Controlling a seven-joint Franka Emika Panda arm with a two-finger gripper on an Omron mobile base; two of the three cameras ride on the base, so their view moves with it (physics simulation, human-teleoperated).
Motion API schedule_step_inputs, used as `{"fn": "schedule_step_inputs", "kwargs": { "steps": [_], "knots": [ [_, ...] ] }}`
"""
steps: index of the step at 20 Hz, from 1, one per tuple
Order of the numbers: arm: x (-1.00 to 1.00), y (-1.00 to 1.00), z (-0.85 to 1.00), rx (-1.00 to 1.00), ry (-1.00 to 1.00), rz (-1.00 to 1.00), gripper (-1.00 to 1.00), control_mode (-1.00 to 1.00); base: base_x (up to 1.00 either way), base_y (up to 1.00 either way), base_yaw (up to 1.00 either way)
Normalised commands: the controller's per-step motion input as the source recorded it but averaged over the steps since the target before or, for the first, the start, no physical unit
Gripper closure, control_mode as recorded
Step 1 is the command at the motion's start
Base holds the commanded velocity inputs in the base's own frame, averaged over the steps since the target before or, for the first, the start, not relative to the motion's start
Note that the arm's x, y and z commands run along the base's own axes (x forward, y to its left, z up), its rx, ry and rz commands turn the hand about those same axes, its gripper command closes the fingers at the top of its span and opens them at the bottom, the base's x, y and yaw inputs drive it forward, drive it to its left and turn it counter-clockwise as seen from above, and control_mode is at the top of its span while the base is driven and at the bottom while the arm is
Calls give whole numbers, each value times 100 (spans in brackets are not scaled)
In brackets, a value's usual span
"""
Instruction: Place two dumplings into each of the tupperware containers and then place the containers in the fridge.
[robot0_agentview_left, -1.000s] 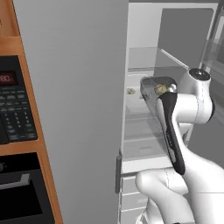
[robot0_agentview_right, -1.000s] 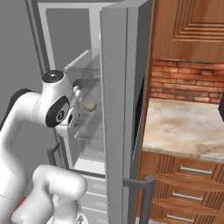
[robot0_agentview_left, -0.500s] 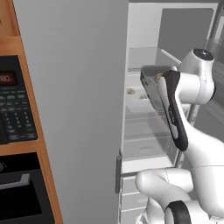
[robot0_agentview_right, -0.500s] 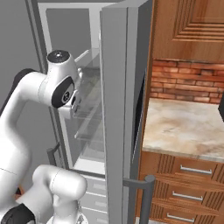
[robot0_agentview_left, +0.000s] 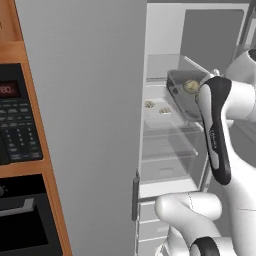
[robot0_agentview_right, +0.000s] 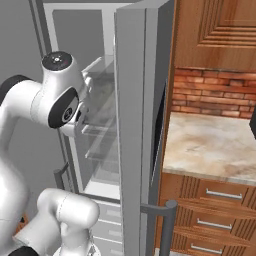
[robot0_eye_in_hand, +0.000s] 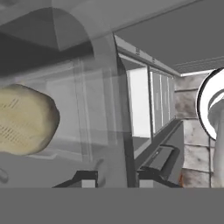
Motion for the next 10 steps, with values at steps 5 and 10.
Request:
{"fn": "schedule_step_inputs", "kwargs": {
  "steps": [5,10],
  "knots": [
    [42,0,46,0,-6,0,100,-100,0,0,0],
    [89,0,42,1,0,0,100,-100,0,0,0]
  ]
}}
